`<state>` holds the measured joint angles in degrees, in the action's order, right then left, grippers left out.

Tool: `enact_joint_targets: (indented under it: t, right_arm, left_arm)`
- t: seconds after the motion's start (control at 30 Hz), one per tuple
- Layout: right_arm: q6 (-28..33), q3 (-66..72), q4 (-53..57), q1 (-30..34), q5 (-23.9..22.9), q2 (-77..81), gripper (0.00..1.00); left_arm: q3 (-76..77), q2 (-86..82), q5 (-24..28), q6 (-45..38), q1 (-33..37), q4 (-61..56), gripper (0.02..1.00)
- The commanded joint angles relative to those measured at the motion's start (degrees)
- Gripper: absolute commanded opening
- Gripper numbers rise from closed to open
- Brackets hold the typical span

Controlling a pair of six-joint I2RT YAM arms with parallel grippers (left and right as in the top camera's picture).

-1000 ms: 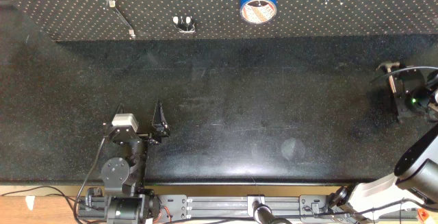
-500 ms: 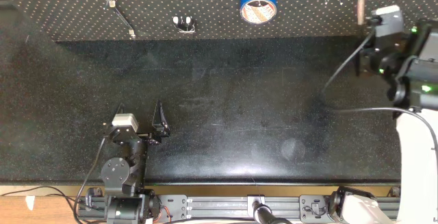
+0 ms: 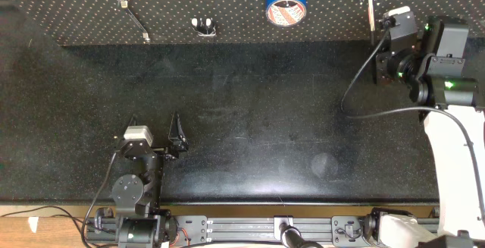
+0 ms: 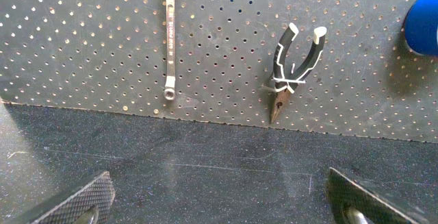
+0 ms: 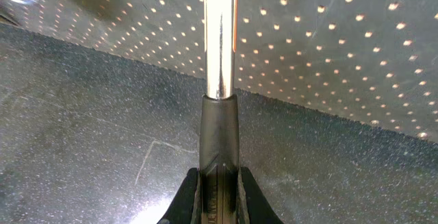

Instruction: Place Tools Onto Pegboard

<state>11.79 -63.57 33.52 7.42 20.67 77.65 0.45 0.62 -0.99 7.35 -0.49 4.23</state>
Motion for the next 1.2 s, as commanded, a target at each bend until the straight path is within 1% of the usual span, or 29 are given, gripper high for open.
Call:
enact_joint_targets:
  t: [0.03, 0.2, 0.37, 0.4, 0.47, 0.53, 0.57, 0.67, 0.73, 0.87, 0.93, 1.0, 1.07, 1.17, 1.2]
  right_arm:
    - [-0.81, -0.28, -1.01, -0.39, -1.18, 1.73, 0.077]
    - [-0.81, -0.28, -3.76, -0.39, -1.16, 4.44, 0.075]
    - [-0.81, -0.28, -4.31, -0.57, -1.14, 6.16, 0.077]
    - [-0.79, -0.28, -4.33, -1.09, -1.14, 6.23, 0.266]
    - [-0.79, -0.28, -4.33, -2.03, -1.16, 6.21, 0.354]
    - [-0.79, -0.28, -4.33, -2.67, -1.14, 6.19, 0.527]
    - [-0.81, -0.28, -4.31, -2.86, -1.14, 6.05, 0.998]
    - [-0.79, 0.22, -4.9, -2.86, -1.81, 4.04, 0.987]
    - [-0.35, 7.1, -12.74, -2.75, -2.32, -1.01, 0.987]
    - [-0.46, 28.28, -33.03, -2.75, -1.95, -13.64, 0.985]
    - [-1.75, 37.46, -42.21, -3.1, -1.97, -21.53, 0.985]
    - [-2.56, 44.0, -47.74, -3.96, -1.97, -28.39, 0.985]
    - [-5.42, 49.9, -51.01, -4.81, -1.99, -36.79, 0.985]
    - [-13.18, 55.8, -53.18, -4.9, -2.05, -44.83, 0.985]
    - [-14.95, 56.92, -53.4, -4.9, -2.34, -46.6, 0.982]
  left_arm:
    - [-0.13, -0.42, 0.22, 0.33, -0.28, 0.33, 0.996]
    - [-0.13, -0.42, 0.22, 0.33, -0.28, 0.33, 0.996]
    - [-0.13, -0.42, 0.22, 0.33, -0.28, 0.33, 0.996]
    - [-0.13, -0.42, 0.22, 0.33, -0.28, 0.33, 0.996]
    - [-0.13, -0.44, 0.22, 0.33, -0.28, 0.33, 0.996]
    - [-0.13, -0.42, 0.22, 0.33, -0.28, 0.33, 0.996]
    - [-0.13, -0.42, 0.22, 0.33, -0.28, 0.33, 0.996]
    - [-0.13, -0.42, 0.22, 0.33, -0.28, 0.33, 0.996]
    - [-0.13, -0.42, 0.2, 0.33, -0.28, 0.33, 0.996]
    - [-0.13, -0.42, 0.22, 0.31, -0.28, 0.33, 0.996]
    - [-0.13, -0.42, 0.22, 0.33, -0.28, 0.33, 0.996]
    - [-0.13, -0.42, 0.22, 0.33, -0.28, 0.33, 0.996]
    - [-0.13, -0.42, 0.22, 0.33, -0.28, 0.33, 0.996]
    - [-0.13, -0.42, 0.22, 0.33, -0.28, 0.33, 0.996]
    - [-0.13, -0.42, 0.22, 0.33, -0.28, 0.33, 0.996]
